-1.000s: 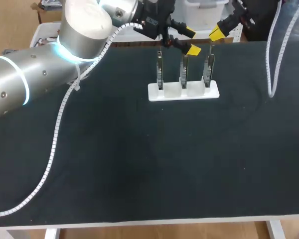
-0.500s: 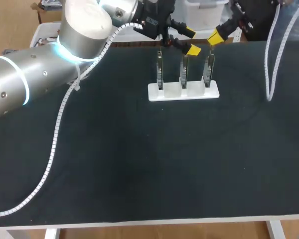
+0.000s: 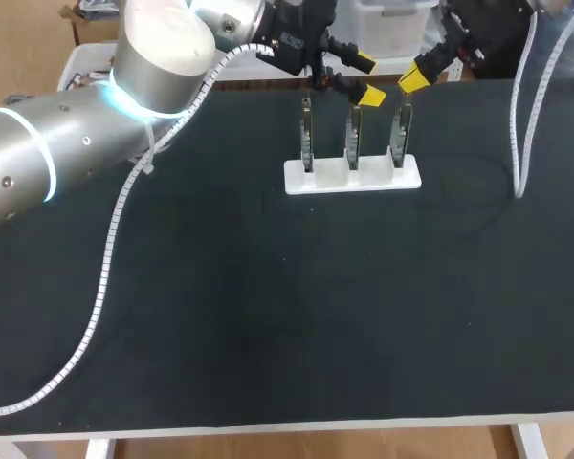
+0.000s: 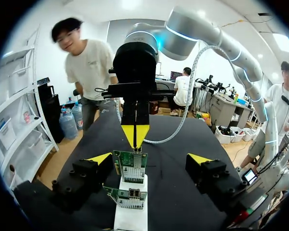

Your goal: Pick up the optical module with the left hand, and insert it into the network port with the right hand.

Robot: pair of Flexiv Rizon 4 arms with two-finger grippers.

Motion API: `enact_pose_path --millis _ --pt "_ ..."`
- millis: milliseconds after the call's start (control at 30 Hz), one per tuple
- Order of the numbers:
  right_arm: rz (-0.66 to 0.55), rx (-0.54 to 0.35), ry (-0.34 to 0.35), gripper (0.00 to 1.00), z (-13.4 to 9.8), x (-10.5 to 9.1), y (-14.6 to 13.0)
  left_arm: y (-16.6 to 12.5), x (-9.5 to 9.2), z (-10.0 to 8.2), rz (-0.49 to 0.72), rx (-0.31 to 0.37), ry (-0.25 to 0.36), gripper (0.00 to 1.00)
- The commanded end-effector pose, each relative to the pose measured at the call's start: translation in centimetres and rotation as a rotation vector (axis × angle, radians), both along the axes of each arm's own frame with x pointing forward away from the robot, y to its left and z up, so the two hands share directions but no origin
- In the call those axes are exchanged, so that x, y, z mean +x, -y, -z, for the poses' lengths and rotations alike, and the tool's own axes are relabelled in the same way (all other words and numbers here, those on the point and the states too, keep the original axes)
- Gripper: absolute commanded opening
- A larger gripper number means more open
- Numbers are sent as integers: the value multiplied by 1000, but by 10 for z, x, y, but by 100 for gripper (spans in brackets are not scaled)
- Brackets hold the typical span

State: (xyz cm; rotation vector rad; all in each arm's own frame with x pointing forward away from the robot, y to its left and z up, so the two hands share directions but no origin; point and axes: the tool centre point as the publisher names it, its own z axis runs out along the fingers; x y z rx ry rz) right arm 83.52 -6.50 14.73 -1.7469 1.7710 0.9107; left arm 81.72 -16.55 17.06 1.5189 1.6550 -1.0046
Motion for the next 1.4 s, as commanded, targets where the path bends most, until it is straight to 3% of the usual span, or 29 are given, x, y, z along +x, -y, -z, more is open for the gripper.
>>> enact_pose_path --millis 33,967,1400 --pt "-613 54 -555 0 2 9 -1 1 3 -1 4 4 -2 100" --pt "-597 68 -578 0 12 8 3 1 3 -1 4 4 -2 100" --pt "-591 88 -549 0 2 14 1 1 3 -1 4 4 -2 100"
